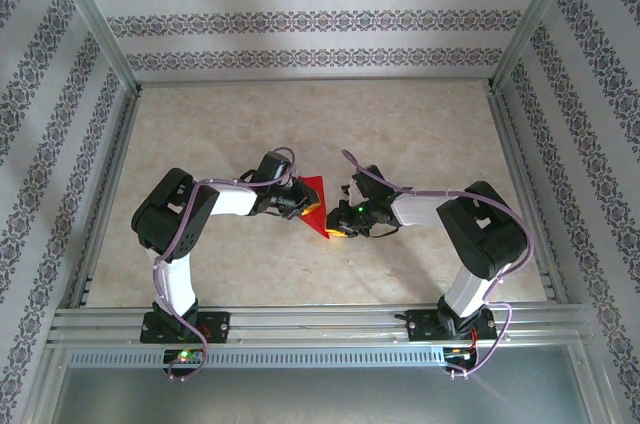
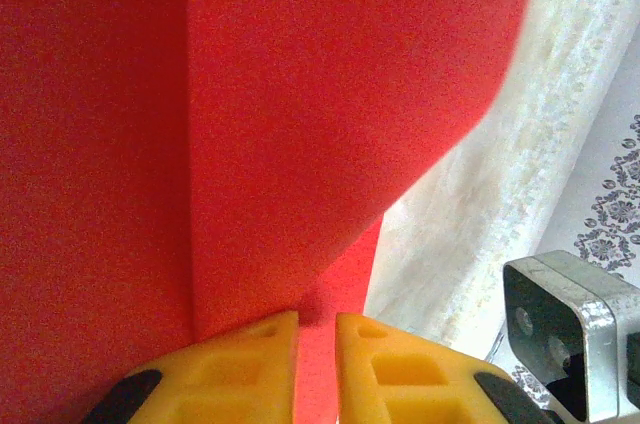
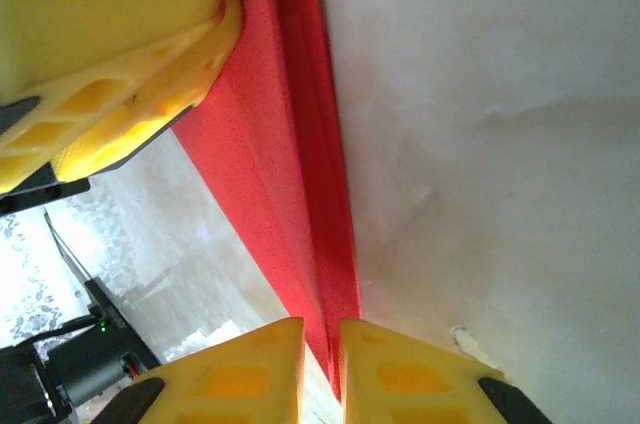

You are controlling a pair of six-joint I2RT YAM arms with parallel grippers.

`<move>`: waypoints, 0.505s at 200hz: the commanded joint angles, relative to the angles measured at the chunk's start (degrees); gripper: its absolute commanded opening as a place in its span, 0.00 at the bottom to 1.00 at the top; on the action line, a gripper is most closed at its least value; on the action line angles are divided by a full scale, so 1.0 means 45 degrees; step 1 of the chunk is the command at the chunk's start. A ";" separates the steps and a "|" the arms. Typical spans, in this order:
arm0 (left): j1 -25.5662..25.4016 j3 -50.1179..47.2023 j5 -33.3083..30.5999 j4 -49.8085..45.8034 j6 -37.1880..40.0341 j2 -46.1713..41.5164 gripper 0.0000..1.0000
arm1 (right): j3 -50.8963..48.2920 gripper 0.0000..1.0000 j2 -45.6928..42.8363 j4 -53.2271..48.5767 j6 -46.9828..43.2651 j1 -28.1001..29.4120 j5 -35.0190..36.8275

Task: Fold a paper plane with a square sheet of paper (pick it up from the middle)
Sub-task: Fourth fold the wing at the center of the table.

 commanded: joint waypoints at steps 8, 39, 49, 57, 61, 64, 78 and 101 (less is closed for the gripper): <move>-0.0134 -0.0196 -0.0475 -0.1485 0.0252 0.0600 0.17 | 0.0142 0.17 0.0050 -0.0358 -0.0240 0.0108 -0.0384; -0.0138 -0.0196 -0.0533 -0.1626 0.0309 0.0599 0.17 | 0.0049 0.16 -0.0028 -0.0585 -0.0320 0.0118 -0.0266; -0.0148 -0.0178 -0.0536 -0.1647 0.0309 0.0633 0.17 | 0.0023 0.15 -0.0010 -0.0630 -0.0351 0.0119 -0.0266; -0.0143 -0.0182 -0.0536 -0.1655 0.0310 0.0638 0.17 | -0.0011 0.15 0.0023 -0.0671 -0.0356 0.0128 -0.0247; -0.0135 -0.0190 -0.0551 -0.1666 0.0292 0.0654 0.17 | -0.0015 0.14 0.0044 -0.0664 -0.0356 0.0133 -0.0247; -0.0139 -0.0193 -0.0555 -0.1662 0.0290 0.0657 0.17 | -0.0026 0.14 0.0049 -0.0683 -0.0359 0.0138 -0.0247; -0.0134 -0.0159 -0.0565 -0.1686 0.0289 0.0669 0.17 | -0.0026 0.12 0.0141 -0.0717 -0.0412 0.0162 -0.0218; -0.0134 -0.0112 -0.0575 -0.1763 0.0309 0.0678 0.17 | 0.0018 0.08 0.0460 -0.0750 -0.0473 0.0198 -0.0093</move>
